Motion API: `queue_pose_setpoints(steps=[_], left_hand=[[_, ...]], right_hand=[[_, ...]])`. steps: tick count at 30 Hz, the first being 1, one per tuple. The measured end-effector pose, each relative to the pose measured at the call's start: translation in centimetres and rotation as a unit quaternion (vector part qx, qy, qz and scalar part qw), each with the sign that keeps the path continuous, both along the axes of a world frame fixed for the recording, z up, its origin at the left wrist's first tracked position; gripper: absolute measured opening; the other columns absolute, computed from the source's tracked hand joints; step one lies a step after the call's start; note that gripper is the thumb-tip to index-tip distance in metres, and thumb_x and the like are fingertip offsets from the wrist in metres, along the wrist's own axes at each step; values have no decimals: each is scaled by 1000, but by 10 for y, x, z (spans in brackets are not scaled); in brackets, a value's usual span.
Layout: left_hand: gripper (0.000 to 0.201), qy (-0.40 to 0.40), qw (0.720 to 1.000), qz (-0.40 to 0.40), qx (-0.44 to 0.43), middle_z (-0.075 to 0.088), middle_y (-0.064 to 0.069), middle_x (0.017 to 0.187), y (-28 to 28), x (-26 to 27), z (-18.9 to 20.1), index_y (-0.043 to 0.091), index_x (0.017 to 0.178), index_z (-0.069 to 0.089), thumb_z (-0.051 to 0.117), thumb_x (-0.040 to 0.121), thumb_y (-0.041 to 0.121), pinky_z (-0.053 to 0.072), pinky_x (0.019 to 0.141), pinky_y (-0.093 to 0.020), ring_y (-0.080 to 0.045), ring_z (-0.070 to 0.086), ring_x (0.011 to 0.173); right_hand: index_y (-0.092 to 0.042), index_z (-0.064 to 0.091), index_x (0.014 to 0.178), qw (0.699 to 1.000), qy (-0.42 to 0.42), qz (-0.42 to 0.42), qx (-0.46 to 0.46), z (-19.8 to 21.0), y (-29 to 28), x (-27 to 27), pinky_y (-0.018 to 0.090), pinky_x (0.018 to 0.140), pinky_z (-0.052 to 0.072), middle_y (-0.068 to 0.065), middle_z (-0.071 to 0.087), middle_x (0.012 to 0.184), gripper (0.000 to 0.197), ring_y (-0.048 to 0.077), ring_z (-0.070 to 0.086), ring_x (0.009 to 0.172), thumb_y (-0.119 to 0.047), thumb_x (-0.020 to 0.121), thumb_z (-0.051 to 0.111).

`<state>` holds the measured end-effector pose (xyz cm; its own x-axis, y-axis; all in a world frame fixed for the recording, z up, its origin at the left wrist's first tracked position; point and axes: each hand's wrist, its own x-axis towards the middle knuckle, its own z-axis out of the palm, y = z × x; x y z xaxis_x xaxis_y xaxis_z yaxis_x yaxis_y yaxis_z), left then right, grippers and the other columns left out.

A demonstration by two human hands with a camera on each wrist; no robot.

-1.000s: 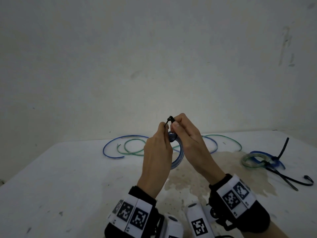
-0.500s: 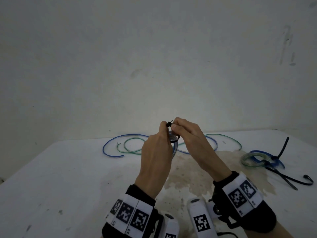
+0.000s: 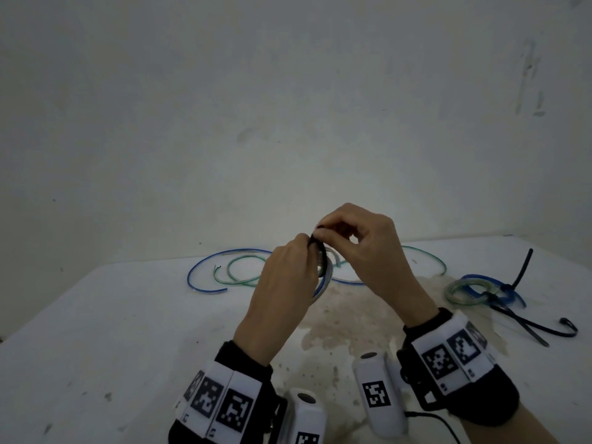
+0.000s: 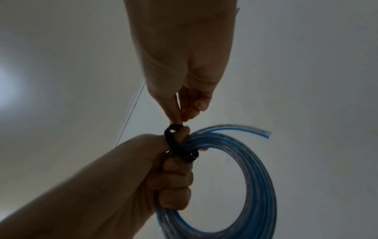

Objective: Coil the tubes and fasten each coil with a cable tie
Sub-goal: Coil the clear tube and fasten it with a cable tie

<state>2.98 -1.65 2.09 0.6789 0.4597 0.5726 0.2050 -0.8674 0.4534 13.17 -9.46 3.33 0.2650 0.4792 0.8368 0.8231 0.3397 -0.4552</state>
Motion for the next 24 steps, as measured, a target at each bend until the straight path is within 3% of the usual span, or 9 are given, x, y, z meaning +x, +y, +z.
queue_pose_setpoints(steps=[4,6,8,10,12,17,20,24], left_hand=[[19,-65,985,-133,-89,54,16,51,1,-4,3,19,107,50,37,97,10,31,45,-15,-6,44,46],[19,-70,971,-190,-130,50,18,48,6,-6,6,18,108,52,38,98,10,29,44,-14,-5,39,44],[19,-95,951,-227,-187,45,15,48,11,-8,8,19,102,58,39,99,16,27,43,-15,-5,33,44],[23,-141,939,-219,-225,47,16,50,12,-10,10,17,94,63,41,99,19,27,41,-16,-3,35,43],[23,-171,926,-218,-258,50,15,49,10,-10,10,14,88,66,45,97,19,27,40,-16,-4,35,42],[17,-191,900,-237,-313,51,11,44,10,-8,8,15,88,68,52,92,15,25,40,-17,-5,31,40],[14,-201,902,-229,-307,50,10,44,12,-8,8,16,83,68,56,90,14,27,40,-15,-5,33,40],[13,-205,905,-211,-308,51,9,46,18,-6,5,14,82,69,58,89,15,28,40,-16,-5,32,40]], right_hand=[[-1,65,80,1000,-10,9,7,1,-2,5,40,64,51,3,64,74,8,18,60,67,-6,84,59],[-1,65,81,1000,0,21,2,2,-4,8,40,66,52,3,64,74,8,19,61,69,-5,83,59],[-4,66,79,999,14,37,1,3,-5,9,33,67,52,0,64,74,6,14,60,69,-6,82,60],[-8,68,81,998,21,57,6,4,-5,9,21,65,48,-3,65,74,7,7,60,68,-5,81,62],[-9,68,83,997,26,78,7,6,-5,8,15,65,46,-3,64,75,10,4,59,68,-1,81,63],[-4,68,85,992,56,116,5,7,-9,8,21,59,49,7,64,78,10,11,59,69,3,82,61],[-4,66,84,990,64,122,16,8,-9,4,20,58,47,7,62,77,11,9,56,65,4,83,60],[-6,64,84,981,106,131,96,18,-19,6,22,57,45,0,60,70,13,14,52,56,6,81,59]])
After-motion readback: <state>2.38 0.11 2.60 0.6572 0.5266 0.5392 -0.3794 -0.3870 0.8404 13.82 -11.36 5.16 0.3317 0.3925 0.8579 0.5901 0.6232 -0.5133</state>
